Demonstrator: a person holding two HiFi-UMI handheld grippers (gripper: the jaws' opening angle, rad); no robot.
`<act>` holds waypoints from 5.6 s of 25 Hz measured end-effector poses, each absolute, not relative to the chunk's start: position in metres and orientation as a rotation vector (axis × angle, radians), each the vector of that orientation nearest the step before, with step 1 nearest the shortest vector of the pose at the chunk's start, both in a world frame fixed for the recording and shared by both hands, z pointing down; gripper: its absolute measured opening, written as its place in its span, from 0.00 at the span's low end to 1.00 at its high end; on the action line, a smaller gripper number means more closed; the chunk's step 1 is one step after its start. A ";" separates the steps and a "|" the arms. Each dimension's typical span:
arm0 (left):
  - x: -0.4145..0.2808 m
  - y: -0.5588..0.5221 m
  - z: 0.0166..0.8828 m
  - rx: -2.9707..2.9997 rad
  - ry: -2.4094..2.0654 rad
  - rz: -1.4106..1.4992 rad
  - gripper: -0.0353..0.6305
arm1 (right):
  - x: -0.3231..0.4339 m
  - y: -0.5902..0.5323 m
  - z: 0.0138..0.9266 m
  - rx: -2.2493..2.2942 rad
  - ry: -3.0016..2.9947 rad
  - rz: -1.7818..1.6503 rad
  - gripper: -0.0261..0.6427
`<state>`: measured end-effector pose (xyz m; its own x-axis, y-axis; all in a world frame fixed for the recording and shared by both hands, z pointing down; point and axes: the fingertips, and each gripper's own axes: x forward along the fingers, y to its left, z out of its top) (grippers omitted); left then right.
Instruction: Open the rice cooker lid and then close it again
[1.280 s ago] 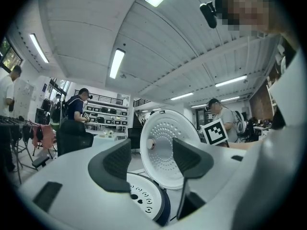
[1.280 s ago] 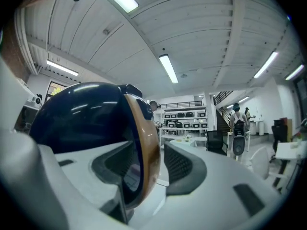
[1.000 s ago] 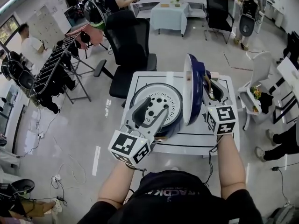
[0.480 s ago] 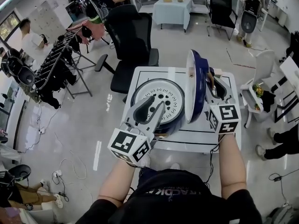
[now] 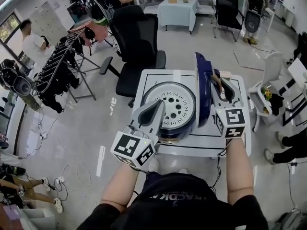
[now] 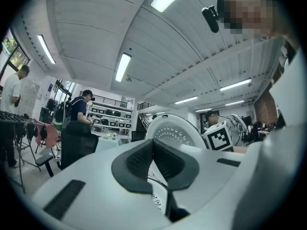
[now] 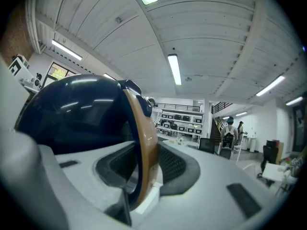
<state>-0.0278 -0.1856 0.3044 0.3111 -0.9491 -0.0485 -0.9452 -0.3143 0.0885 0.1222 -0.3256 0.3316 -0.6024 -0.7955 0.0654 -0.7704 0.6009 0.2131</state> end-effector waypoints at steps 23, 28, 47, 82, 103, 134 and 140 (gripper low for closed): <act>-0.102 -0.186 0.295 2.525 -1.795 -0.128 0.06 | 0.001 -0.288 0.342 1.087 -2.270 -0.772 0.24; -0.114 -0.195 0.299 2.557 -1.762 -0.076 0.06 | -0.028 -0.281 0.357 1.009 -2.182 -0.839 0.25; -0.119 -0.256 0.360 2.647 -1.519 0.170 0.06 | -0.069 -0.273 0.401 0.877 -1.944 -0.937 0.26; -0.132 -0.255 0.413 2.645 -1.300 0.209 0.17 | -0.086 -0.268 0.437 0.835 -1.762 -1.003 0.30; -0.099 -0.202 0.383 2.613 -1.420 0.097 0.19 | 0.010 -0.207 0.354 1.303 -2.602 -0.307 0.04; -0.001 0.006 0.362 2.433 -1.770 0.061 0.06 | 0.082 -0.037 0.353 0.816 -3.006 0.073 0.04; -0.024 0.024 0.363 2.417 -1.757 0.045 0.06 | 0.057 -0.019 0.353 0.819 -3.011 0.096 0.04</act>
<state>-0.0240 0.0243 0.3634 0.3121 -0.9432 0.1142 -0.9478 -0.3008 0.1060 0.0574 -0.0191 0.3534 -0.8622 -0.5054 0.0346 -0.5066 0.8605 -0.0540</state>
